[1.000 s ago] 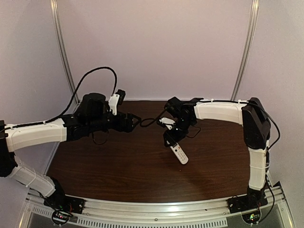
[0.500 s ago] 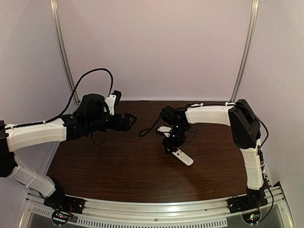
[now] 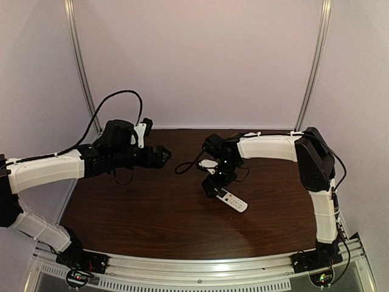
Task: Load the batteries into the remote control
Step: Place the remote control at the center of the board, then reset both arms
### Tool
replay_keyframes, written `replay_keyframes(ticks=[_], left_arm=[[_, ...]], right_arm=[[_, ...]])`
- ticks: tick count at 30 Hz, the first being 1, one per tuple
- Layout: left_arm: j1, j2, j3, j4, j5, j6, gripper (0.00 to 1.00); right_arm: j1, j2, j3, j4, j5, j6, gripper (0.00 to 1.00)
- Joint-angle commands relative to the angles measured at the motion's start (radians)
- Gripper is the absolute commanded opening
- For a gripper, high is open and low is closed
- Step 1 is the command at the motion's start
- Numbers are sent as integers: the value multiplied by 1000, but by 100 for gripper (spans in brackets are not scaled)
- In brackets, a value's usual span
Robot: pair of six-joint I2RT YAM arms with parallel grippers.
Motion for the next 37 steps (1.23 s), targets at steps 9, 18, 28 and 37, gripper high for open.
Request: replay_keyframes(ticks=[9, 18, 28, 37], left_arm=[[44, 120, 297, -181, 141, 82, 97], [161, 200, 348, -223, 196, 53, 97], [179, 147, 39, -47, 222, -53, 98], [179, 92, -97, 28, 177, -101, 97]], right_arm=[[-159, -451, -268, 299, -127, 116, 100], [-339, -790, -640, 653, -177, 253, 100], [-390, -1017, -1079, 946, -85, 389, 100], [-396, -1039, -1135, 1002, -61, 404, 100]])
